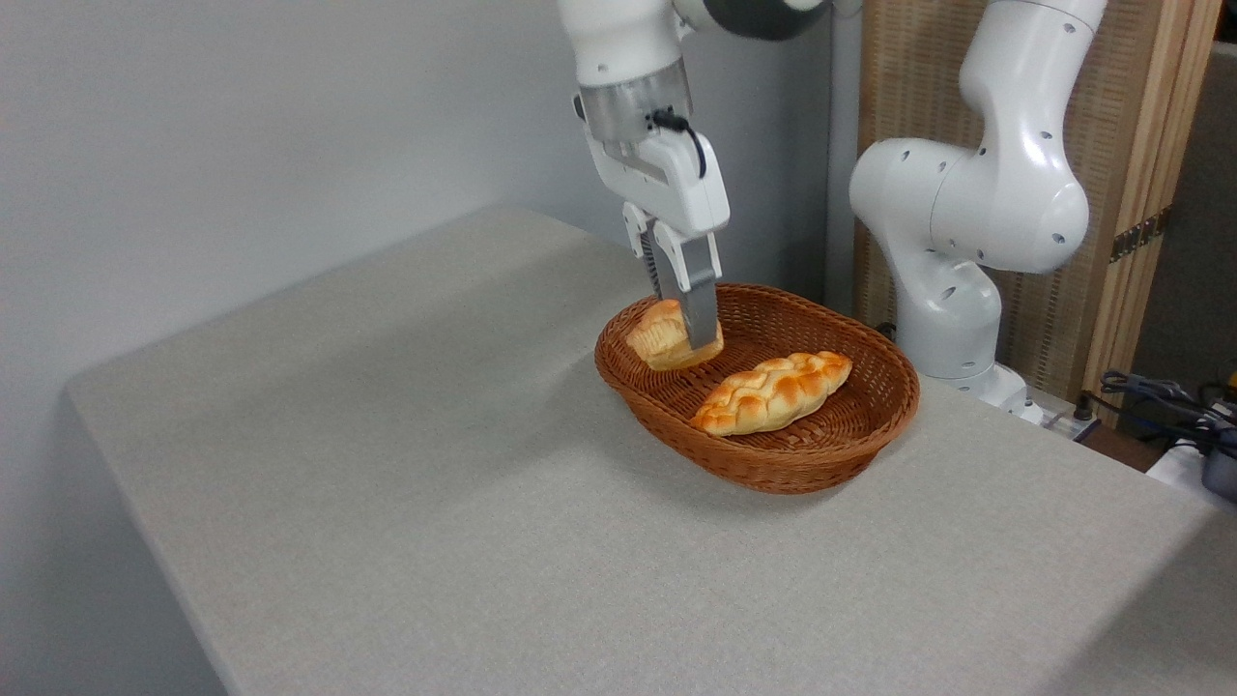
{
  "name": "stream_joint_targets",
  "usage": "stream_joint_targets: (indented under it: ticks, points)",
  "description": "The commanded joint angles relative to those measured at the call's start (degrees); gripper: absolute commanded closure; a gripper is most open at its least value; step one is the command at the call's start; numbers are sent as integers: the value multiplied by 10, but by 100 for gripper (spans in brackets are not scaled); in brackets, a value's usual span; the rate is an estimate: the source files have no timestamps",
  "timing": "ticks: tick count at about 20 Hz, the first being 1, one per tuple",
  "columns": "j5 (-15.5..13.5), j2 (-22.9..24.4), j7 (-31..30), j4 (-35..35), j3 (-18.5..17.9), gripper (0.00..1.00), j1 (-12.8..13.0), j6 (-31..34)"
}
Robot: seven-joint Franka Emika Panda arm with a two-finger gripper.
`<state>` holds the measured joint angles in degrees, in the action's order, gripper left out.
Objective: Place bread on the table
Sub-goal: 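Lift the roll out of the basket and lower it onto the countertop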
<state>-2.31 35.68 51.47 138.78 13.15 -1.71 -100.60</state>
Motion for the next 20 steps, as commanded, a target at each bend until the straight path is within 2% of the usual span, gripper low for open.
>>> stream_joint_targets:
  ticks: [1,3,4,5,6,7,8,9,10,11,13,15,20]
  points:
    - [-9,-57,5,-90,-58,87,3,-3]
    - [-27,-122,5,-150,-62,83,7,-12]
    - [-31,-164,5,-181,-61,78,7,-12]
    - [-37,-213,3,-205,-60,60,11,-13]
    - [-51,-255,0,-226,-59,56,18,-14]
    - [-56,-291,-1,-236,-57,55,27,-29]
    - [-60,-315,-5,-236,-56,52,29,-69]
    - [-62,-331,-16,-235,-52,45,29,-105]
    - [-65,-345,-35,-235,-44,44,31,-124]
    - [-66,-356,-48,-235,-36,35,31,-136]
    - [-66,-365,-51,-235,-31,12,31,-152]
    - [-63,-365,-45,-235,-32,0,31,-153]
    - [-59,-365,-42,-236,-32,0,31,-153]
